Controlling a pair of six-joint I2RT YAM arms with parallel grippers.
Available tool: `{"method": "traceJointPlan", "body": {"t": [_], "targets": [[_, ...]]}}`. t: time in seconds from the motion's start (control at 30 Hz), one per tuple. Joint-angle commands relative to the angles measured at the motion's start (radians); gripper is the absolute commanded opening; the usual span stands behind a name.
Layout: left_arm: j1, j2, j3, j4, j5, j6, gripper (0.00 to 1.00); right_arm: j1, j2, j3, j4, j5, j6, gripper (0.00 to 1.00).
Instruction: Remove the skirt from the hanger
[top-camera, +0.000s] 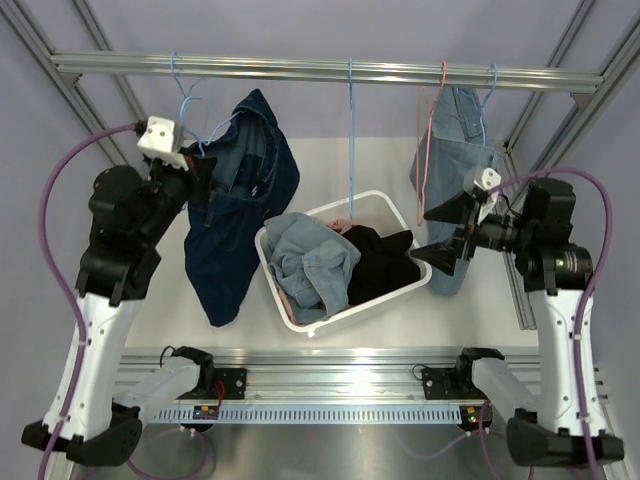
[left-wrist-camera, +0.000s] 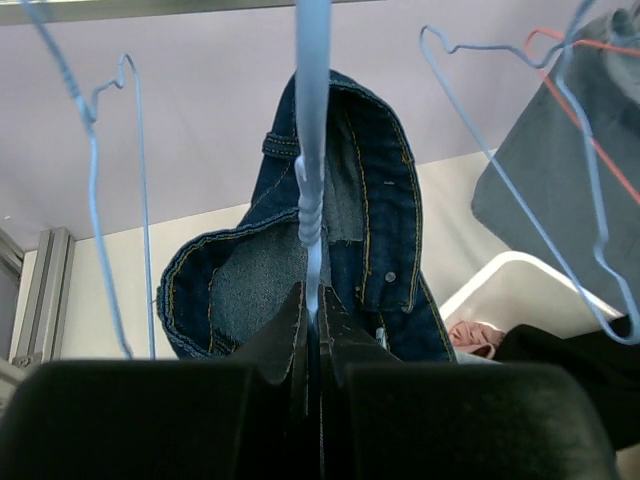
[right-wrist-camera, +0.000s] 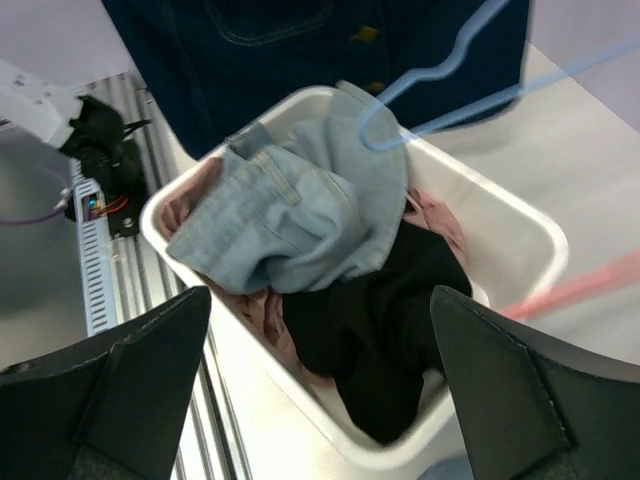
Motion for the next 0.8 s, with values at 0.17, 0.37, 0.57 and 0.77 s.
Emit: {"method": "traceJointPlan", "body": {"t": [0.17,0.37,0.57,0.77], "targets": [[0.003,-0.32,-0.154,0.009,-0.006,-0.106,0.0,0.614,0.306,0.495,-0.157,0.668,0.021,0.99],[0.002,-0.53,-0.331,-0.025,-0.006,-0.209,0.0,0.972,0.693,0.888,-0.158,1.035,0.09,0.99],[0.003,-0.608,-0.39,-0.076,0.032,-0.249,0.0,1.13,0.933,1.074,0.06,1.35,0.21,0.99],[0.003,-0.636,-0.396,-0.122,0.046,-0.251,0.0,1.133,1.068,1.139,0.114,1.356,0.224,0.99]]}}
